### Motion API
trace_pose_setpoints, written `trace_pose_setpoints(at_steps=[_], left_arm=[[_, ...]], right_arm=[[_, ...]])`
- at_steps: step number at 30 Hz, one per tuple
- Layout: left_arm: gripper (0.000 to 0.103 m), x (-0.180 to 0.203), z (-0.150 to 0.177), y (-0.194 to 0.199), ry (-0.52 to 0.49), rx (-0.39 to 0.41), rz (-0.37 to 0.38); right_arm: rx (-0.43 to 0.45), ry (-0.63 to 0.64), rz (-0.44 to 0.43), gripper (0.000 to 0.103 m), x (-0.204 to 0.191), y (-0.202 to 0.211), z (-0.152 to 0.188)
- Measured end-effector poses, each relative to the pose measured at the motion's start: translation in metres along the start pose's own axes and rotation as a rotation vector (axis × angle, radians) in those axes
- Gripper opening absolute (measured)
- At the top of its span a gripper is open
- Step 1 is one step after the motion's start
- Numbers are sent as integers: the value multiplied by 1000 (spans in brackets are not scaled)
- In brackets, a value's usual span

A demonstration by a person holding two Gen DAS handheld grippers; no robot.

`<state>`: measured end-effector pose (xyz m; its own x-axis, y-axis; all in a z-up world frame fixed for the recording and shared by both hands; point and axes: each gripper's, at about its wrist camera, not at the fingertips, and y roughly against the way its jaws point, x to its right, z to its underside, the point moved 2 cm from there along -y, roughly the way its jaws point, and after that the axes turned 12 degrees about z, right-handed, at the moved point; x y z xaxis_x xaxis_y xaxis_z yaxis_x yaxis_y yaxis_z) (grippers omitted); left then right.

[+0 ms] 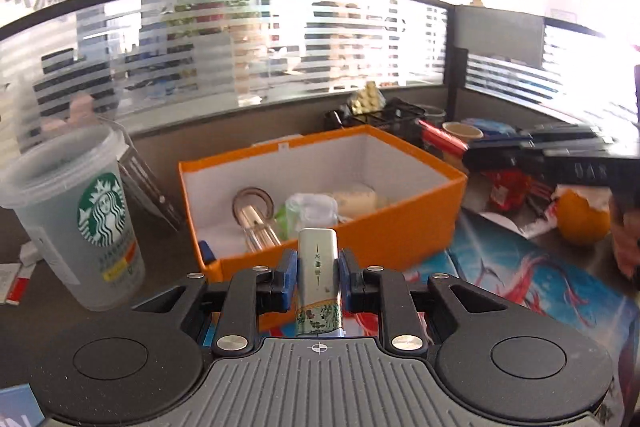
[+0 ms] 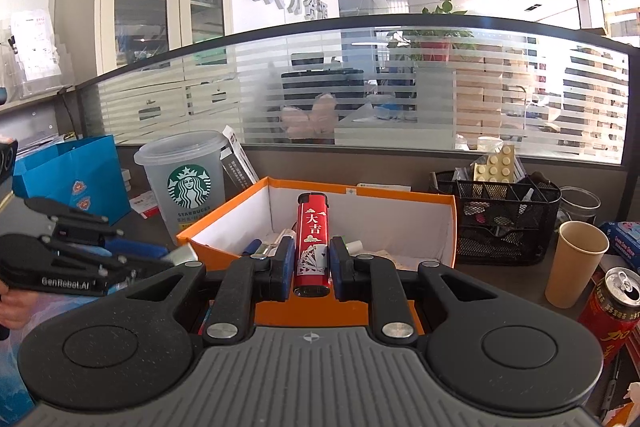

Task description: Organize rigid objects

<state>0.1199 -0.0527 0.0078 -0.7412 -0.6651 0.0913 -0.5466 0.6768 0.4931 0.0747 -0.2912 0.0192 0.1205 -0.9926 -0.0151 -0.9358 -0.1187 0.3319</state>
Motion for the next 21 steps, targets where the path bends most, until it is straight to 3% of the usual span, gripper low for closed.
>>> trace_pose_setpoints(at_steps=[9, 21], left_arm=[[20, -12, -37, -17, 40, 33, -61], [20, -41, -58, -47, 98, 35, -153]], right_arm=[[1, -8, 11, 18, 6, -6, -6], [-34, -17, 14, 18, 14, -40, -16]])
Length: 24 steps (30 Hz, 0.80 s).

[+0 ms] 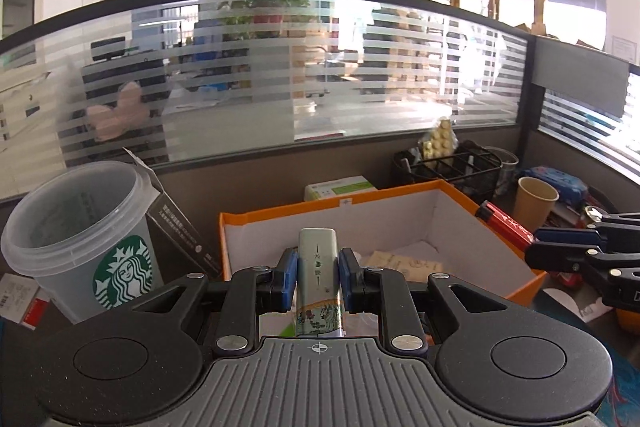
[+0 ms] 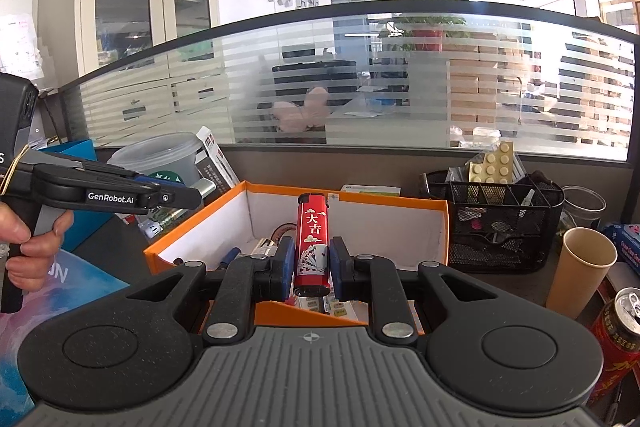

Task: Organize rigid objects
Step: 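Lower both lighters into the orange box and open both tools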

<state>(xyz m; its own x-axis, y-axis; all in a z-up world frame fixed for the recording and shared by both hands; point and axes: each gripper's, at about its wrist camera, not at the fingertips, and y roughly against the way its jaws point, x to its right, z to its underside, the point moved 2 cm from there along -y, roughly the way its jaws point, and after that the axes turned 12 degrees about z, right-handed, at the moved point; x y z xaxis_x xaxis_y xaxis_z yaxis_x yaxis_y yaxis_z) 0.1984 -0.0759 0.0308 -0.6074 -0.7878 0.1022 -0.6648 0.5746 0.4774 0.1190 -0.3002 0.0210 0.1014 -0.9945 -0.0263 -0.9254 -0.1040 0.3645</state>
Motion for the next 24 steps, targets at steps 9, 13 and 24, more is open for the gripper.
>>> trace_pose_setpoints(at_steps=[9, 13, 24], left_arm=[[20, -14, 4, -25, 43, -38, -13], [20, -20, 6, -34, 67, -49, -23], [20, -25, 14, -60, 88, -97, -35]], right_arm=[[-37, 11, 3, 18, 2, -27, -3], [-48, 16, 2, 18, 0, -36, -3], [-90, 27, 0, 18, 0, -60, 2]])
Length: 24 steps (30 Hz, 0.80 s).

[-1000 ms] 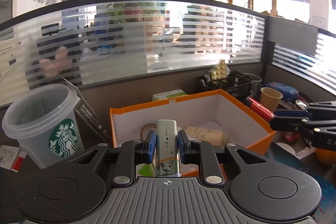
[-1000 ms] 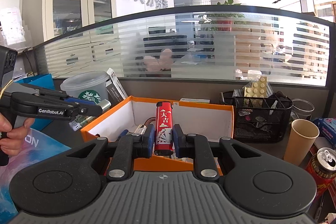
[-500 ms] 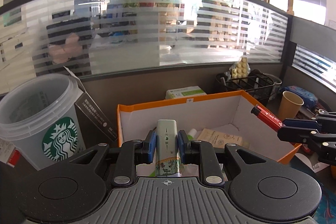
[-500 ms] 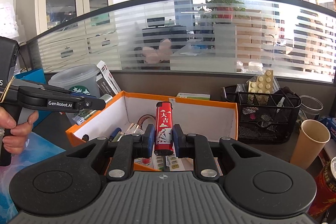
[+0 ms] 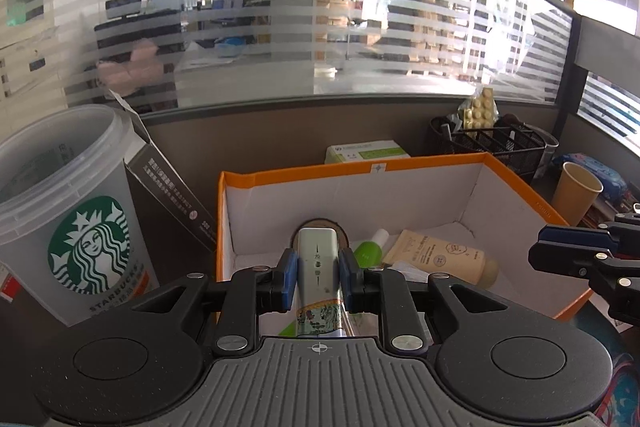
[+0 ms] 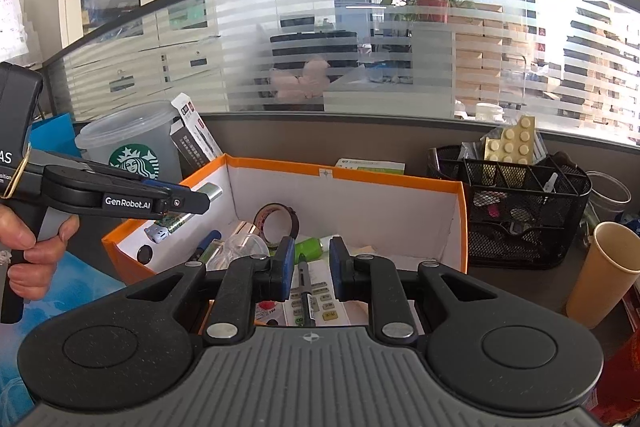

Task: Organize rigid objects
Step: 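Lower both lighters into the orange box and open both tools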

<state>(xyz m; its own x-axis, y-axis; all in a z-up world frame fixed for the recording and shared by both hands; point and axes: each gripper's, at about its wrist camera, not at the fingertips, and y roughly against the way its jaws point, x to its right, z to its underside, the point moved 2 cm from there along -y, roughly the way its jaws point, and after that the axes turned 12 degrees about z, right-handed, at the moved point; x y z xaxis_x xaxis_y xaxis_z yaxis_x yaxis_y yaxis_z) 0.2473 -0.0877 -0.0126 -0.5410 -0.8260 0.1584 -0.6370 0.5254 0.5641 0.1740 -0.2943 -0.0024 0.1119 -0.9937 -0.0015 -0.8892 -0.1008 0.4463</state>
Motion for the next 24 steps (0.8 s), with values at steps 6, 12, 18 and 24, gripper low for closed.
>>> trace_pose_setpoints(at_steps=[6, 12, 18, 24], left_arm=[[20, -4, 7, -17, 31, -62, -2], [20, 2, 10, -30, 18, -113, -6], [21, 8, 17, -41, 7, -130, -23], [21, 12, 17, -41, 6, -129, -38]], right_arm=[[-14, 10, -5, 18, -2, -8, 1], [-27, 17, -13, 18, -4, -15, 1], [-25, 13, -19, 18, -4, -15, 1], [-25, 7, -14, 18, -4, -15, 2]])
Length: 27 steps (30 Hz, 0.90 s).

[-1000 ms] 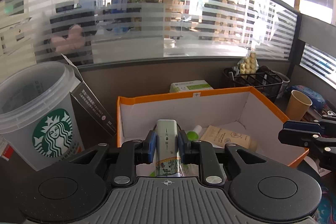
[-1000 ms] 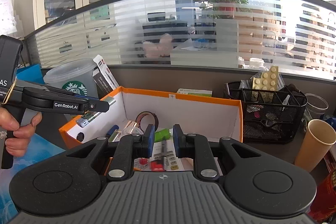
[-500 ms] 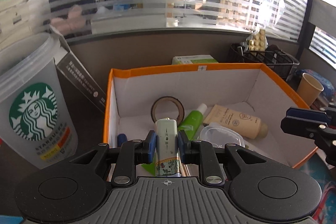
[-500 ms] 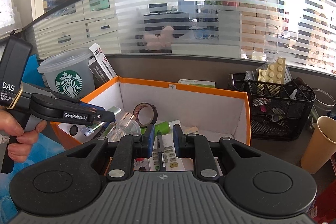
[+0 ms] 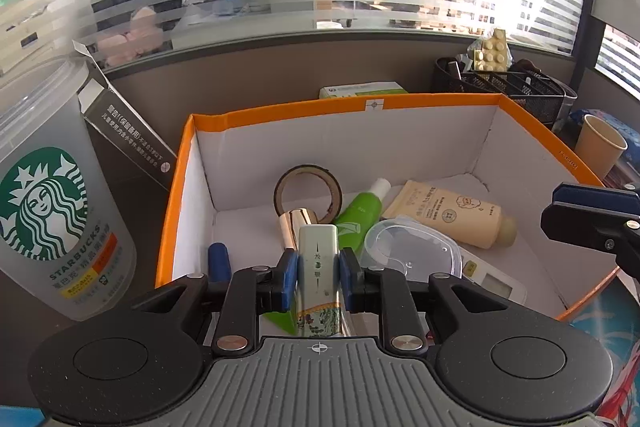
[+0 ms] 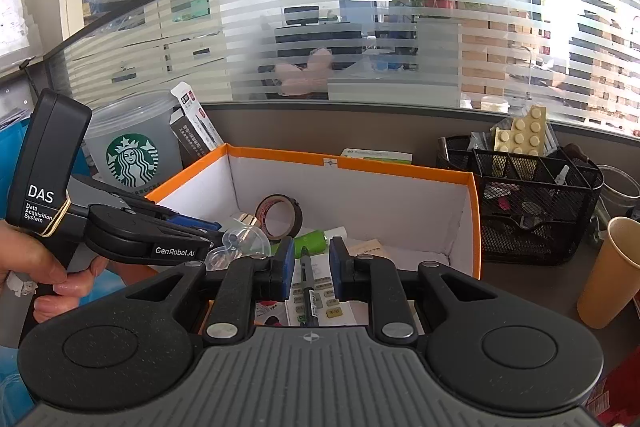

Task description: Organize rigid objects

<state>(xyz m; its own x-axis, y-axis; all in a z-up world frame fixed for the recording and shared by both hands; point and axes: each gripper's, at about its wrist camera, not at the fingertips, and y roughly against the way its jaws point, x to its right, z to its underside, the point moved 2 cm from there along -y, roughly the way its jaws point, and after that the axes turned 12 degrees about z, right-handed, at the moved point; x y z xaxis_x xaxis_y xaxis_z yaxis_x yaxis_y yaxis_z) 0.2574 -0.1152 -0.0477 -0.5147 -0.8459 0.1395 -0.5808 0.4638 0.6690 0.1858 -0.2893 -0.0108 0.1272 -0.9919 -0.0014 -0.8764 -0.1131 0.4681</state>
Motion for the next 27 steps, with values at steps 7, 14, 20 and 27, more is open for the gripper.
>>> trace_pose_setpoints(at_steps=[7, 14, 20, 27], left_arm=[[23, 0, 1, 10, 8, 12, -10], [64, 12, 5, 41, -19, 78, -62], [95, 30, 13, 77, -47, 149, -99], [103, 45, 33, 121, -5, 229, -92]], right_arm=[[14, -8, 15, 23, 3, 10, 1], [77, -24, 35, 82, 1, 38, -4], [128, -32, 44, 98, -7, 70, -5], [161, -56, 50, 103, -17, 107, 6]])
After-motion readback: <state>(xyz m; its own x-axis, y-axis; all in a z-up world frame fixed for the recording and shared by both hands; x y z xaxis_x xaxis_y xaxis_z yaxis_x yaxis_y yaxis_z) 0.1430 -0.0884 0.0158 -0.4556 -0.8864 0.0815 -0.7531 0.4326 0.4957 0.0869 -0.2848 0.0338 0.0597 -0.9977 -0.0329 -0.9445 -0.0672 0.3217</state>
